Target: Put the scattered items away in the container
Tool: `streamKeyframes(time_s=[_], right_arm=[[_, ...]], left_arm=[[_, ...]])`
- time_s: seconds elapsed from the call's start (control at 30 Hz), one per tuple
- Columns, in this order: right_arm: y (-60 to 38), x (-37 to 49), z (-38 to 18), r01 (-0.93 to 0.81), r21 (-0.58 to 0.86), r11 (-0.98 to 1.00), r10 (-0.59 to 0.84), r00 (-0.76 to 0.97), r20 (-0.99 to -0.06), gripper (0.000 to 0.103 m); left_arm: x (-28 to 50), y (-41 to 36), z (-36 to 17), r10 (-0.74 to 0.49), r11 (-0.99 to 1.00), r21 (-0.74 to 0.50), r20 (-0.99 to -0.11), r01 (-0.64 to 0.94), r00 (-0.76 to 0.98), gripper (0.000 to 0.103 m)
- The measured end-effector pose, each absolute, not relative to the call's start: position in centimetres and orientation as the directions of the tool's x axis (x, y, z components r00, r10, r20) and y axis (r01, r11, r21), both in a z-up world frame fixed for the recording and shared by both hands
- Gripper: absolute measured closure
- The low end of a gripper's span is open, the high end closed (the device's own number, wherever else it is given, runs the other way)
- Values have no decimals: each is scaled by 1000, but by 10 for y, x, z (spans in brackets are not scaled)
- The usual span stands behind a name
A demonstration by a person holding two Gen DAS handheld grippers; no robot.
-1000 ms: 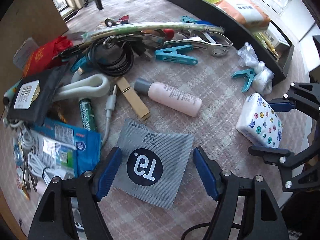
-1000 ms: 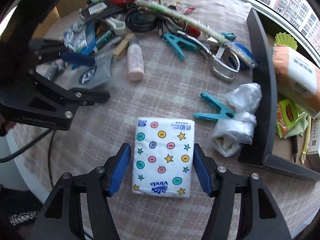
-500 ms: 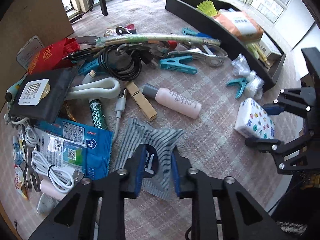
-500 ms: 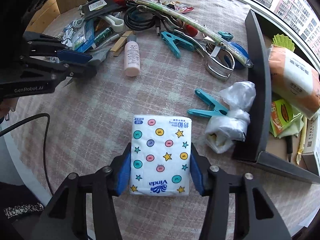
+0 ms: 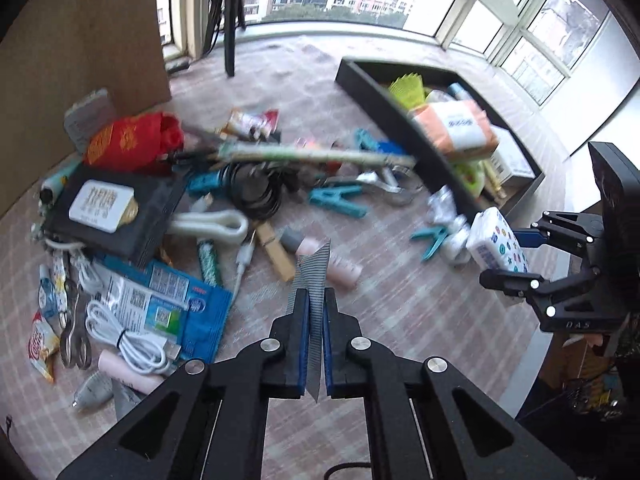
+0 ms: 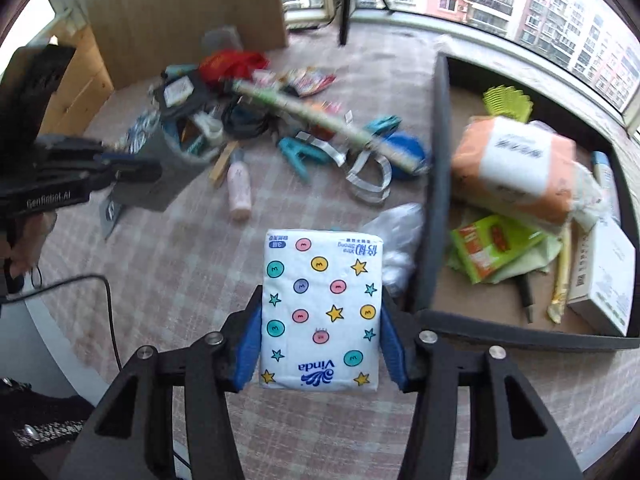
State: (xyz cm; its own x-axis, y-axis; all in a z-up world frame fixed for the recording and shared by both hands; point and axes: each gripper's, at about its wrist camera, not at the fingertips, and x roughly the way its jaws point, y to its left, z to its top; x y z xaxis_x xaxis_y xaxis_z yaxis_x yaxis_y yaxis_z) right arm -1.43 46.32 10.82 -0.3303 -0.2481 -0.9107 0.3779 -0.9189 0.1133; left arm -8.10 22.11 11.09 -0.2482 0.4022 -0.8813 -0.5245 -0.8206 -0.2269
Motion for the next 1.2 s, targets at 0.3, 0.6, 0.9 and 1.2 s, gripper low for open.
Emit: streamKeyframes(time_s=[0.3,0.6,0.9,1.2], right_arm=[[548,-65,160,206,85,-975,-176,-476,-862,53],[651,-144,185,30,63,-998,-69,-521,-851,53],[711,-181,194,-71,96,-993,-40,-557,-829,40],[718,-177,204,-78,109,-991,-42,-594,-804,39]], left_arm=[[-88,317,168,559,-697,-297,-795,-653,-235,98],[-147,441,214,622,-623,-268,-740,-735,-257,98],[-203,542,219,581,-647,-185,-748,-740,-321,43],[-214,507,227,592,-665,-209,-733,-717,-336,53]])
